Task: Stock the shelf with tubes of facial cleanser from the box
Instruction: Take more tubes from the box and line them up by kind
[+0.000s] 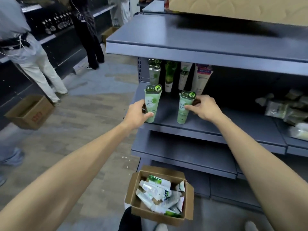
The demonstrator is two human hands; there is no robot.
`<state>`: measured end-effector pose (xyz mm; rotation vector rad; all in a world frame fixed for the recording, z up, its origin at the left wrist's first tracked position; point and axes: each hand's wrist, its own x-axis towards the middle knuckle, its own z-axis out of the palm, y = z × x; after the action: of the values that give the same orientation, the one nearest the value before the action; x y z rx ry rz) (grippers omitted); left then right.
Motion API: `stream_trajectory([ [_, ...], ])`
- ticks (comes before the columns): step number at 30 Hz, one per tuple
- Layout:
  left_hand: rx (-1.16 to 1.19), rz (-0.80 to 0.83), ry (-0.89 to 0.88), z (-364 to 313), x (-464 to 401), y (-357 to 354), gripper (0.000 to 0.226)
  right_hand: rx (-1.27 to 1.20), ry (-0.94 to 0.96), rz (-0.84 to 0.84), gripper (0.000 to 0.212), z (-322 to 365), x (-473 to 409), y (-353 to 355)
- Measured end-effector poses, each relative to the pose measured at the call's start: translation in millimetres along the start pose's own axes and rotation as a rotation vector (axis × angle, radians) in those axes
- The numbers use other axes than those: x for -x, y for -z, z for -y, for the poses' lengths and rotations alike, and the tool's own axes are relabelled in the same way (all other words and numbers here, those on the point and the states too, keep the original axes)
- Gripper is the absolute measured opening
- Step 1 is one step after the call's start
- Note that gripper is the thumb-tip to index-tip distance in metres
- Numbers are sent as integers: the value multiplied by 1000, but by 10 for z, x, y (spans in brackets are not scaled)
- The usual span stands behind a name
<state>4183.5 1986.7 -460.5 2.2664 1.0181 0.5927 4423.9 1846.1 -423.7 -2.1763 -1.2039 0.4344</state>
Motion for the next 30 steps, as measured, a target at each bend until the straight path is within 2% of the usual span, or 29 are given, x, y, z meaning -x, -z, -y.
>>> stream_trajectory([
  [8,14,58,81,74,-335,-418,32,-194,-113,-38,51,-199,110,-348],
  [14,105,-39,183,233,-664,-510,32,-224,-154,-139,43,-176,62,-597],
  [19,70,-62,132,425,-1063,-495,34,-233,-131,-104,35,-73,-181,-753],
  [30,118,-27,-7,679,-1631,-547,43,-156,1,-101,45,48,-653,-1007],
])
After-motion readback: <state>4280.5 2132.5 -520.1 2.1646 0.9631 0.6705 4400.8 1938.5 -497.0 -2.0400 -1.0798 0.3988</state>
